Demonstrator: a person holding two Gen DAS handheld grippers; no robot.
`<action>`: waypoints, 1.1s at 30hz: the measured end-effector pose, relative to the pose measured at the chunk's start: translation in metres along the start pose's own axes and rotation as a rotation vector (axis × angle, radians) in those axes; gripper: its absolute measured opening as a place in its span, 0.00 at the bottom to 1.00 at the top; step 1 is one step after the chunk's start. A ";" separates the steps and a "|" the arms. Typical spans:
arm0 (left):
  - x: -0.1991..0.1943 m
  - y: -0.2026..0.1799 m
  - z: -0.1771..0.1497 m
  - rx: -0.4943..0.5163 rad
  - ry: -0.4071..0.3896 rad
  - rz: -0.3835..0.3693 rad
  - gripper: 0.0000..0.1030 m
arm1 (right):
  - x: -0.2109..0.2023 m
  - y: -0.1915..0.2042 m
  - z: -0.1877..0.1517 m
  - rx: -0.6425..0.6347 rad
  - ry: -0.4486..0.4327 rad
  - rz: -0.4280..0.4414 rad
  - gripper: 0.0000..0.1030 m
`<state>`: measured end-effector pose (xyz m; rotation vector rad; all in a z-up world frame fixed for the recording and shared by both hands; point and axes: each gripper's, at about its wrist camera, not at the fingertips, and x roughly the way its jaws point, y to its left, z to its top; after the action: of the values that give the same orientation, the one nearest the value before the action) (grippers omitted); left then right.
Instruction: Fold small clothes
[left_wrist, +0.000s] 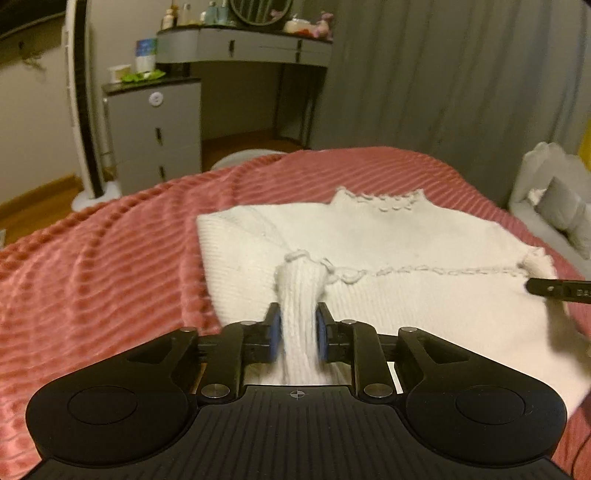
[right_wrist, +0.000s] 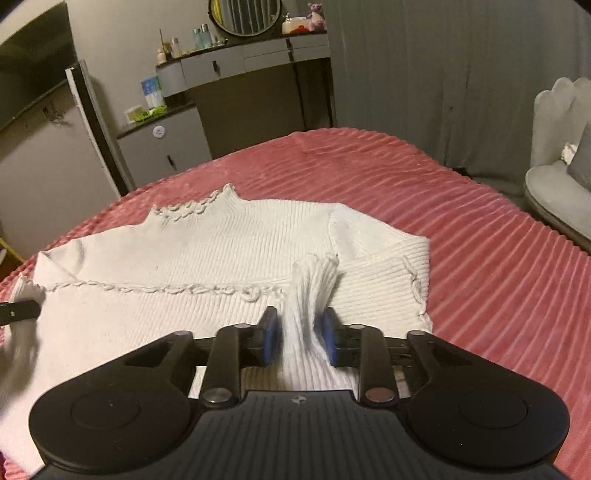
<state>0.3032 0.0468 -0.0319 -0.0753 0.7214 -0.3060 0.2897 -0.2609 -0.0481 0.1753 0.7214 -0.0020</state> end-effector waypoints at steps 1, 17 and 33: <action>0.000 0.002 -0.001 -0.012 0.009 -0.025 0.32 | 0.000 0.001 0.000 -0.001 0.002 0.007 0.26; -0.030 -0.028 0.064 0.088 -0.185 0.095 0.13 | -0.018 0.027 0.034 -0.188 -0.211 -0.126 0.10; 0.030 -0.021 0.045 0.025 -0.044 0.191 0.53 | 0.002 0.001 0.048 -0.072 -0.178 -0.121 0.32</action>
<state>0.3489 0.0164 -0.0134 0.0105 0.6759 -0.1304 0.3229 -0.2678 -0.0146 0.0612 0.5526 -0.1052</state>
